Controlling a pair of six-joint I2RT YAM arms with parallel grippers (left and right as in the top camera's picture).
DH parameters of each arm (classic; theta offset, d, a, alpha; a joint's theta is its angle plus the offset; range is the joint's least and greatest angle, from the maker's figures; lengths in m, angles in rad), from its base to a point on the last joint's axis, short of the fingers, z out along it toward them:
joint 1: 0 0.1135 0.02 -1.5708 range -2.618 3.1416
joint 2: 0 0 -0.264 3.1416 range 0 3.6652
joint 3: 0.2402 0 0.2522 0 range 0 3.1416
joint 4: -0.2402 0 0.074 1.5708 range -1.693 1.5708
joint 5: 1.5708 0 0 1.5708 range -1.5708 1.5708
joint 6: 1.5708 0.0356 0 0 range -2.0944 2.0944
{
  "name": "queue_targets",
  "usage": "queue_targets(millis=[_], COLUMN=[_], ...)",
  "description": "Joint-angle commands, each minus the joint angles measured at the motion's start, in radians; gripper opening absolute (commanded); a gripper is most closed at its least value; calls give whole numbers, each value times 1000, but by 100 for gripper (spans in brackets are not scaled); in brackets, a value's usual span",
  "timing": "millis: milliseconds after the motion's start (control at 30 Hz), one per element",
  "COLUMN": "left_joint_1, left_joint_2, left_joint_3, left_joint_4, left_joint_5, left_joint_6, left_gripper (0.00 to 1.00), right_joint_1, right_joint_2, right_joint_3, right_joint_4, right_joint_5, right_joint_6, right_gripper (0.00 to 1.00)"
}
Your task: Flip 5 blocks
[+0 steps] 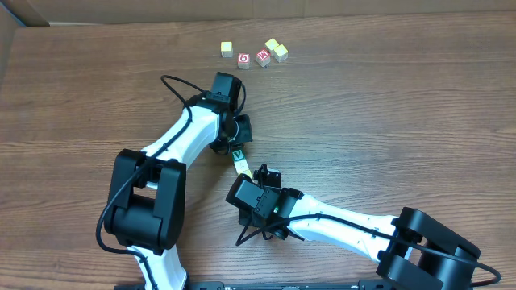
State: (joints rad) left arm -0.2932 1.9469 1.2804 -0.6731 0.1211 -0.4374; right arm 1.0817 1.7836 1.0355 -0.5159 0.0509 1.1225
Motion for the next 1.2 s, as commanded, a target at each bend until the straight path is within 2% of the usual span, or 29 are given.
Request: queue_targets(millis=[0,367,567,867,1167], left_joint_1=[-5,-5,-4,-16,-16], left_joint_2=[11,11,11,11,11], left_joint_3=[11,11,11,11,11], left_joint_4=[-4,-11,-40,-60,-47], left_joint_5=[10,8,-87,-70,14], left_joint_6=[3,-16,-57,-57,-74], left_gripper=[4,4,4,4,4], right_joint_1=[5,5,6,6,6], right_joint_2=[5,5,5,5,8], right_joint_3=[-3,-3,-3,-3,-3], right_joint_4=[6,12,3,-3,-1], right_joint_5=[2,18,15,16,27], right_joint_6=[4,5,5,5,21], right_gripper=[4,4,4,4,4])
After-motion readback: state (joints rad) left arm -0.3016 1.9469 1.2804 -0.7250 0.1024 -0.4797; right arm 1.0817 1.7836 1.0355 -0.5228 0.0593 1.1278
